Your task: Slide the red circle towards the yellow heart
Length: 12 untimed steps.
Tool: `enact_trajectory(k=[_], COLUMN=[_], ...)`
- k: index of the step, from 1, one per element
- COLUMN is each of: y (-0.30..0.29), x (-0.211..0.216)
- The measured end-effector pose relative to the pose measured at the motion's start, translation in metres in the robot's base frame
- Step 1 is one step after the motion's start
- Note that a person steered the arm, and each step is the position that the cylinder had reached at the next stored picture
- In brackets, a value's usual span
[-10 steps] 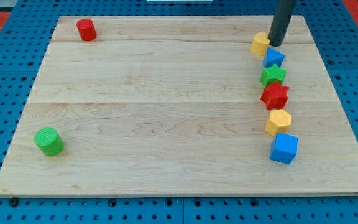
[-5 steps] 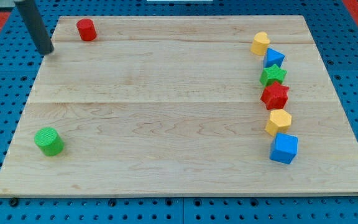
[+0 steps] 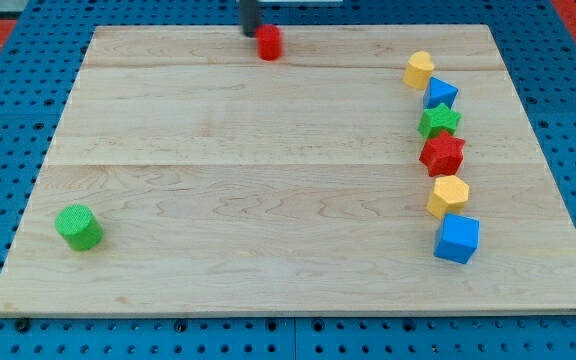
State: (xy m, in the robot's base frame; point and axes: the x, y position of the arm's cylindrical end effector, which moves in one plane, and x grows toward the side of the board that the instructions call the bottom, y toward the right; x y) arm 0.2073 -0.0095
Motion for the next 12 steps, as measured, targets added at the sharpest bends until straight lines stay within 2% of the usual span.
enact_trajectory(k=[2, 3, 4, 5, 7, 8, 11, 12], y=[-0.043, 0.034, 0.042, 0.039, 0.051, 0.093, 0.105, 0.140], x=[0.020, 0.030, 0.040, 0.075, 0.060, 0.046, 0.045, 0.045])
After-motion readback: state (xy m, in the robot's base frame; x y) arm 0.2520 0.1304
